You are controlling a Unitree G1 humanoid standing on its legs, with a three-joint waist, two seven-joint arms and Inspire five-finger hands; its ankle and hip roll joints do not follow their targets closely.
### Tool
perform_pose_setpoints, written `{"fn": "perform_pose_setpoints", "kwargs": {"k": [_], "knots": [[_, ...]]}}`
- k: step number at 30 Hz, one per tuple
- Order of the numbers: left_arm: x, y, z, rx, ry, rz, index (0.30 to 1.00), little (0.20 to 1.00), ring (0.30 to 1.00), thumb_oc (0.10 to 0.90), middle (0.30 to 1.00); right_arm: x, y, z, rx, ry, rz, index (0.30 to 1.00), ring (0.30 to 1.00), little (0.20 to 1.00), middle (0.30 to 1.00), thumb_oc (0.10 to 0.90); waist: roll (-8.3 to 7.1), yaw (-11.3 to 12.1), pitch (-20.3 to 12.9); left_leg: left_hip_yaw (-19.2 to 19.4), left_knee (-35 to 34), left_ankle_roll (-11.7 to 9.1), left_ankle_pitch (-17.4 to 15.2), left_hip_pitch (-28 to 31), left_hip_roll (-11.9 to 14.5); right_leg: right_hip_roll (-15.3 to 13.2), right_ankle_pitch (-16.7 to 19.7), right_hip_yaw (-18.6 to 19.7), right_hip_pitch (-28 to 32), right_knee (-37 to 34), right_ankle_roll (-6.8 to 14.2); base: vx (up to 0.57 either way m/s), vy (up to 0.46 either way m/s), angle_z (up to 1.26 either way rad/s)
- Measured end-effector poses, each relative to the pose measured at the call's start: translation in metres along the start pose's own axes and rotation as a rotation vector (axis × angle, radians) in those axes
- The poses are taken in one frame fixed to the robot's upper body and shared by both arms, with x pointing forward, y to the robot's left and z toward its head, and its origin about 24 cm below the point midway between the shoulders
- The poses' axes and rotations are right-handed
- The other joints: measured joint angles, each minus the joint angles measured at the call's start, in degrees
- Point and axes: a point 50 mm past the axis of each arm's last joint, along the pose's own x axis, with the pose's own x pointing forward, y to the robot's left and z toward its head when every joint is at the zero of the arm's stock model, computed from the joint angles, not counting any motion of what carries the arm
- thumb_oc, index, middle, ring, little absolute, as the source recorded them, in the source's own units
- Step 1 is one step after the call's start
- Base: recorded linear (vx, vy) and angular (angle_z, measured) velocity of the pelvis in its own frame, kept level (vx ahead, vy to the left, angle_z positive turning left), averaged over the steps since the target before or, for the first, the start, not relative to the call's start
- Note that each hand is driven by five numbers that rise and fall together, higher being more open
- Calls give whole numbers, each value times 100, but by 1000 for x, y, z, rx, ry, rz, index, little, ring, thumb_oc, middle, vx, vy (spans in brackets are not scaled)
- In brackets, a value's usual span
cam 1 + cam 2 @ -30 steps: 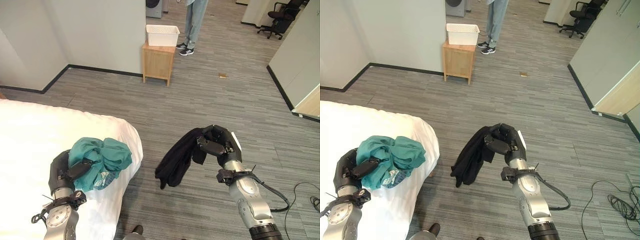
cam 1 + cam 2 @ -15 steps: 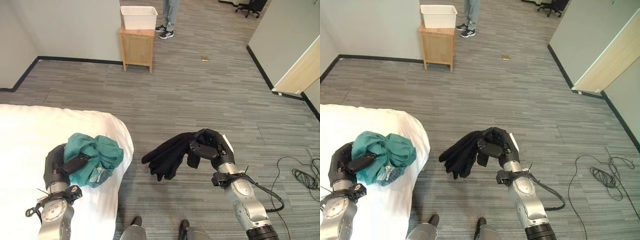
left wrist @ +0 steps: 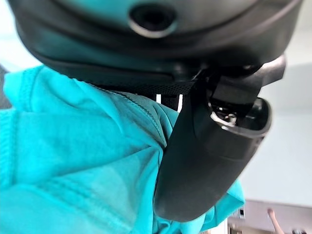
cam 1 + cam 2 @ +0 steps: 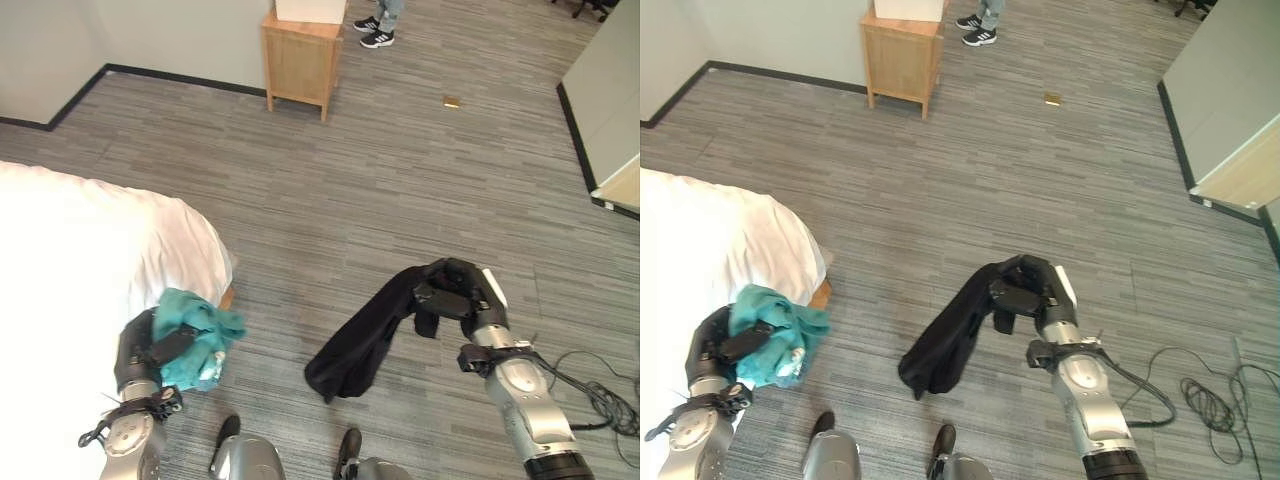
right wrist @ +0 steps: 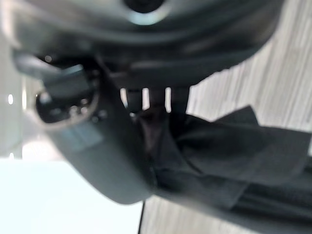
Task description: Pick up bed clothes into laundry basket.
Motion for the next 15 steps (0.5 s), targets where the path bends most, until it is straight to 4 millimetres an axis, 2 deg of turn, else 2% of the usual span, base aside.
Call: {"fn": "perform_pose_setpoints", "kwargs": {"k": [1,2,3,4,6,7,11,15], "knots": [[0,-3,0,-2,1,-13,300,300,300,400,300,0,-1,0,4,-1,-8,300,300,300,300,400,-29,25,1,-36,-132,79,-203,5,-321,-64,115,-2,63,-203,25,263,-97,-8],[0,-7,-1,-1,3,-33,300,300,300,400,300,0,-1,0,5,-3,-8,300,300,300,300,400,-9,44,-7,-3,-454,400,-325,38,-797,-105,282,40,216,-516,91,266,-73,-27],[-1,-8,-2,1,8,-39,300,300,300,400,300,0,3,-1,17,0,-2,300,300,300,300,400,127,69,-78,-28,-994,645,-267,131,-1151,-34,383,79,308,-714,176,222,-51,-58],[0,-5,1,13,-4,-35,300,300,300,400,300,0,11,-5,41,8,13,300,300,300,300,400,155,113,-88,-73,-1200,1007,136,271,-1219,46,396,200,364,-787,219,134,-28,-50],[5,-4,9,34,-30,-36,300,300,300,400,300,-6,22,-14,59,37,51,300,300,300,300,400,96,30,-122,-74,-1436,959,344,410,-1239,51,445,292,427,-830,321,60,9,-7],[9,-7,15,34,-54,-50,300,300,300,400,300,-8,23,-16,62,48,56,300,300,300,300,400,82,20,-130,-51,-1452,959,344,420,-1243,39,488,315,426,-856,391,85,31,4],[18,-15,33,38,-123,-66,300,300,300,400,300,-8,28,-18,77,49,58,300,300,300,300,400,49,15,-151,44,-1478,959,339,468,-1358,-31,492,440,467,-872,398,134,42,-9],[16,-9,33,61,-124,-47,300,300,300,400,300,-9,28,-20,84,55,54,300,300,300,300,400,21,21,-164,105,-1613,993,285,799,-1338,-33,401,451,713,-874,513,121,42,-8]]}}
